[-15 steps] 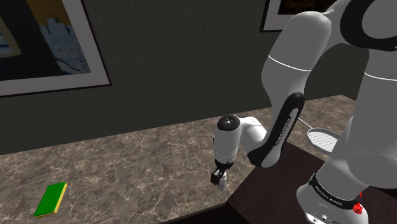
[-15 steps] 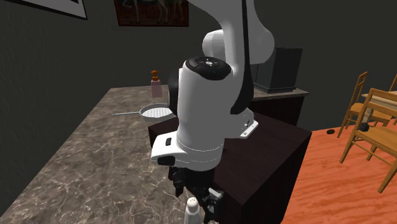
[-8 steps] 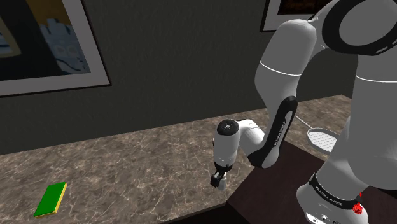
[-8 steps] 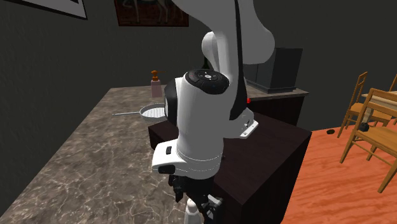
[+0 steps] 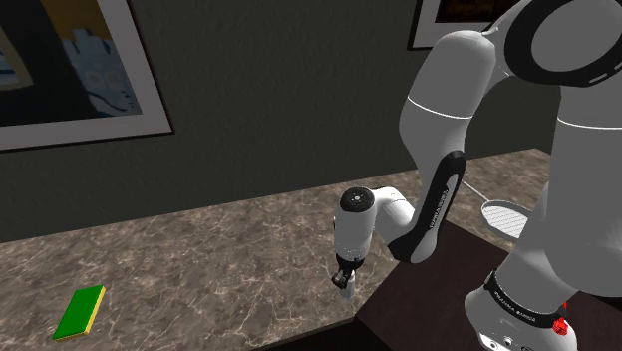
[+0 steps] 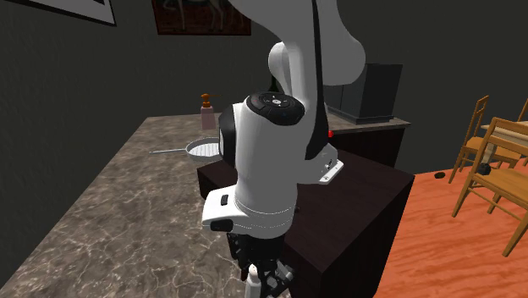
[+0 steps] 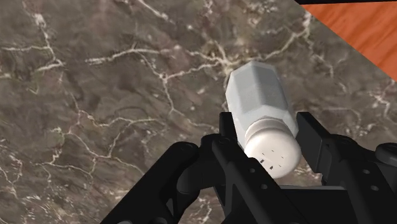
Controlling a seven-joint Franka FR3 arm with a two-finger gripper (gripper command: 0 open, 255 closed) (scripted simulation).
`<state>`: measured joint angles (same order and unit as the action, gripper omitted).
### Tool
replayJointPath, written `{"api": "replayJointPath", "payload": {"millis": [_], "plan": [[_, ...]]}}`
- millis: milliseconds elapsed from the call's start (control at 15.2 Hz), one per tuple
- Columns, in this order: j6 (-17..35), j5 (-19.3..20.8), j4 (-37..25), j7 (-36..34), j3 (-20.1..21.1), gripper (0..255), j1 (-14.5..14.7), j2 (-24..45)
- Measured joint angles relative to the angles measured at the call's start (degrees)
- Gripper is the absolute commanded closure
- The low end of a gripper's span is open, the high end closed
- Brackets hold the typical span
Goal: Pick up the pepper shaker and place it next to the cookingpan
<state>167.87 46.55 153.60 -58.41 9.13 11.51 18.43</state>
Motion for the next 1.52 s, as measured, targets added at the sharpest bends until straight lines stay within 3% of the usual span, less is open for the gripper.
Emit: {"api": "replayJointPath", "payload": {"millis": [396,528,1122,1518], "plan": [[0.0,-0.01,-0.01,0.0,-0.01,255,-0.01,0.0],[-0.75,-1.88,0.61,1.53,1.51,255,-1.07,-1.32],[-6.0,-18.71,4.42,15.38,11.61,255,-8.06,-11.55],[-10.4,-31.48,5.96,25.03,15.28,255,-8.81,-18.94]]}}
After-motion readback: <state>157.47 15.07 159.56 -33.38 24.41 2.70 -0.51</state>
